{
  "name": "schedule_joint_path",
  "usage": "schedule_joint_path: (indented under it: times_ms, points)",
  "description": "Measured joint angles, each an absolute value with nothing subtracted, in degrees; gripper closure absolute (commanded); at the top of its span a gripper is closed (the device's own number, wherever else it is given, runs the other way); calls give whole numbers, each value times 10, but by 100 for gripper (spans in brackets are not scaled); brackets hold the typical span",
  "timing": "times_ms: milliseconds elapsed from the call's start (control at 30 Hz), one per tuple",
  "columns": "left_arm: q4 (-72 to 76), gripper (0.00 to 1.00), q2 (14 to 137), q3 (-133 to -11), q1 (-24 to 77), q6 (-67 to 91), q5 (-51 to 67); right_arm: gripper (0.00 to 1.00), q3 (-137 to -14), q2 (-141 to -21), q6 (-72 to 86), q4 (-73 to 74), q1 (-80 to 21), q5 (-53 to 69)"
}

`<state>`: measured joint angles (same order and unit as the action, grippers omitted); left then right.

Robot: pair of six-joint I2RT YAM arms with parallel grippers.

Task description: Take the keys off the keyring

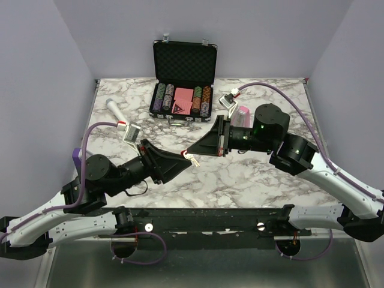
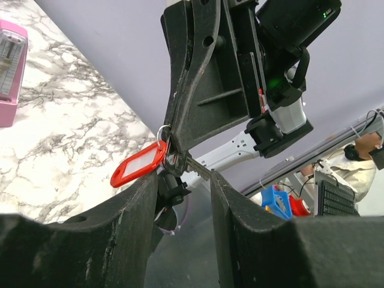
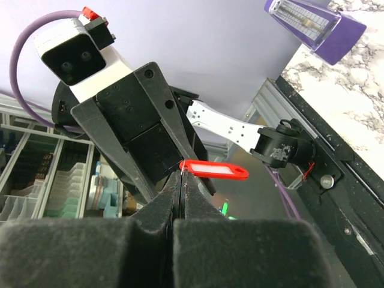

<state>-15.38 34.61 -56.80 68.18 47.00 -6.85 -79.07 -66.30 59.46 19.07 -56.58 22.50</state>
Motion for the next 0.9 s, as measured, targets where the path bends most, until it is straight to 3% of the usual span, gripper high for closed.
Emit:
schedule_joint_path:
  times_ms: [400, 700, 833, 900]
  points:
    - [-137, 70, 345, -568, 664, 470, -68, 99, -783, -663, 602, 170, -566, 243]
    - [-131, 100, 345, -568, 657, 478, -67, 99, -772, -660, 606, 146, -565, 250]
    - [-128, 100, 344, -571, 657, 484, -66, 99, -767, -657, 606, 131, -565, 253]
    - [-124, 100, 344, -571, 656, 488, -65, 89, -765, -656, 606, 124, -565, 254]
